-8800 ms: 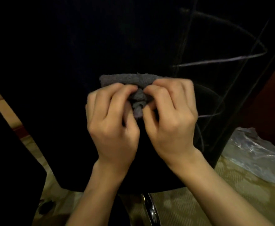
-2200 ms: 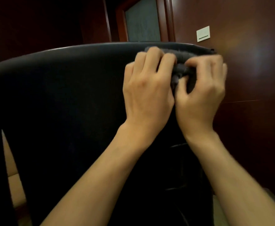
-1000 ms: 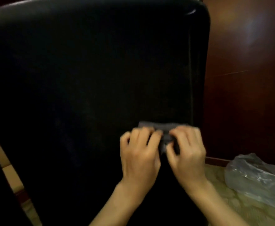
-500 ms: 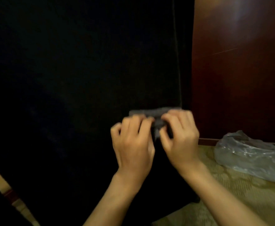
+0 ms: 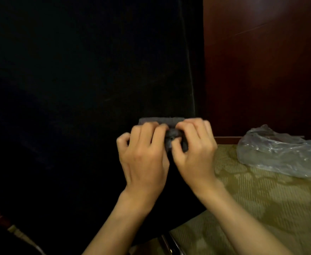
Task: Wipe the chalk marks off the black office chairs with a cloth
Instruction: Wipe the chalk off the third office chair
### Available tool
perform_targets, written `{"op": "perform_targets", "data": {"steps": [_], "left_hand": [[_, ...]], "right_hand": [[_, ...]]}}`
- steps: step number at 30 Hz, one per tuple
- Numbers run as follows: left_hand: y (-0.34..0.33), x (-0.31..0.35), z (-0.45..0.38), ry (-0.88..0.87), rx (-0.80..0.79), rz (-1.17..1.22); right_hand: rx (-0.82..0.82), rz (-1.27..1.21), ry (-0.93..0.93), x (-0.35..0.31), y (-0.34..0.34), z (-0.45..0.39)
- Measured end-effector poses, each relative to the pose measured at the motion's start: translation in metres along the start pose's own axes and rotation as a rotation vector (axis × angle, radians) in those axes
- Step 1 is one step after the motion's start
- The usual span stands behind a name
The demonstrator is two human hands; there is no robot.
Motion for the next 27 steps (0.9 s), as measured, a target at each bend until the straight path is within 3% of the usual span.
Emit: {"op": "perform_targets", "data": {"steps": [4,7,9,13,15,22,24,27], "left_hand": [[-0.013,-0.001,0.072,-0.107,-0.205,0.000],[-0.011,0.001,0.087,-0.136,-0.292,-0.010],[-0.008,0.005,0.066,-0.138,-0.268,-0.015],[-0.011,0.019,0.005,-0.074,-0.065,0.013],[-0.017,0.022,0.003,-0.080,-0.062,0.008],[-0.042,0.036,0.109,-0.225,-0.404,0.005],[-0.041,0.039,0.092,-0.234,-0.368,0.008],[-0.030,0.039,0.030,-0.160,-0.180,0.028]], "right_hand": [[-0.127,0.014,-0.080,0.019,-0.010,0.086],[-0.187,-0.006,-0.113,0.023,-0.005,0.105],[-0.155,-0.024,-0.084,0.021,0.001,0.081],[0.033,-0.015,-0.080,0.024,0.010,0.015],[0.058,-0.006,-0.076,0.030,0.008,0.016],[-0.193,0.010,-0.198,0.070,0.009,0.142],[-0.188,-0.024,-0.209,0.070,0.013,0.121],[-0.075,-0.080,-0.161,0.056,0.018,0.047]]}}
Point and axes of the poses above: each hand's wrist, its own z-axis away from the middle knuckle, its own y-axis out of the back of the hand, x = y × z, the point moved 2 cm from there along -z, towards the middle knuckle, and after that the axes turned 2 degrees about -y, right-handed, at the moved point
